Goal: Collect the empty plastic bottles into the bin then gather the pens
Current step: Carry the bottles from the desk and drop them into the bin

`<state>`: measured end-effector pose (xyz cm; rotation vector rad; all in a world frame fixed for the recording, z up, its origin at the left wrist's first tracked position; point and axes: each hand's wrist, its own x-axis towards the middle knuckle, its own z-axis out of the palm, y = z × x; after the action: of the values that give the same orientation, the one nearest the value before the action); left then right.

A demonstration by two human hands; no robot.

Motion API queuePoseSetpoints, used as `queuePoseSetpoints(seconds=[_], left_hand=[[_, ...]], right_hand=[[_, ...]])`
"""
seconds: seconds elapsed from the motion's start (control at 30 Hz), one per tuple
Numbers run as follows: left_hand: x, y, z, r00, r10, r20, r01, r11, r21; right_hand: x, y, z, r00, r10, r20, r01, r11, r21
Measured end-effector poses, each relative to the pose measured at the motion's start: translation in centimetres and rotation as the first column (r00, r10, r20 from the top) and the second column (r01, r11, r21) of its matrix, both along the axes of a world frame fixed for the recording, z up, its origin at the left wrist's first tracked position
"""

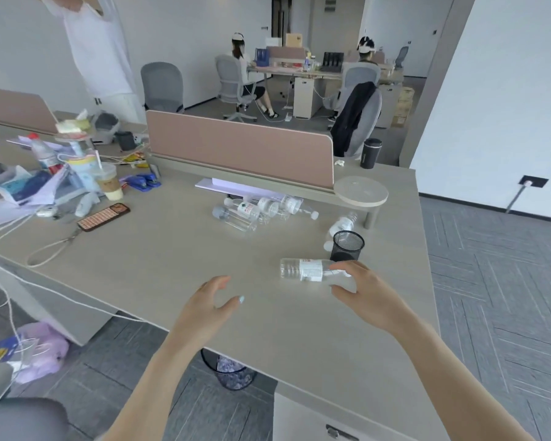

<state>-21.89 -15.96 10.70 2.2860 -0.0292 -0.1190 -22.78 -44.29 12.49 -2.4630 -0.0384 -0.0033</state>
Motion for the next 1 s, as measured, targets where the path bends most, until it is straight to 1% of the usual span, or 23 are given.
queuePoseSetpoints(seconds=[0.2, 0.4, 0.5, 0.57, 0.7, 0.8, 0.9, 1.0], left_hand=[[3.3, 1.9, -1.9, 0.999, 0.016, -0.037, -0.017, 0.999, -0.046], [8.4, 4.5, -3.9, 0.996, 0.014, -0.092, -0.017, 1.000, -0.026], [11.5, 6.5, -4.6, 0.993, 0.034, -0.113, -0.033, 0.999, 0.010], [13.1, 7.6, -4.9, 0.989, 0.045, -0.138, -0.041, 0.999, 0.029], [16.7, 8.9, -6.1, 0.986, 0.063, -0.155, -0.058, 0.998, 0.035], [18.3, 8.6, -7.2, 0.983, 0.052, -0.178, -0.048, 0.998, 0.028], [20.1, 8.1, -8.1, 0.974, 0.000, -0.227, 0.002, 1.000, 0.011], [22.5, 8.2, -8.7, 0.969, -0.049, -0.244, 0.050, 0.999, 0.000]], right_hand=[[4.6, 1.7, -1.2, 1.000, 0.006, -0.030, -0.007, 0.999, -0.039], [11.4, 3.0, -4.7, 0.997, -0.011, -0.080, 0.004, 0.997, -0.081], [15.1, 3.2, -7.2, 0.993, -0.028, -0.115, 0.005, 0.981, -0.192], [17.1, 3.3, -8.8, 0.982, -0.066, -0.177, 0.004, 0.945, -0.327], [20.8, 3.4, -12.2, 0.951, -0.107, -0.289, -0.065, 0.848, -0.526], [21.6, 3.2, -14.3, 0.923, -0.158, -0.352, -0.098, 0.787, -0.609], [22.2, 3.0, -16.0, 0.888, -0.217, -0.405, -0.120, 0.741, -0.661], [22.7, 2.9, -17.0, 0.889, -0.260, -0.378, -0.074, 0.731, -0.678]])
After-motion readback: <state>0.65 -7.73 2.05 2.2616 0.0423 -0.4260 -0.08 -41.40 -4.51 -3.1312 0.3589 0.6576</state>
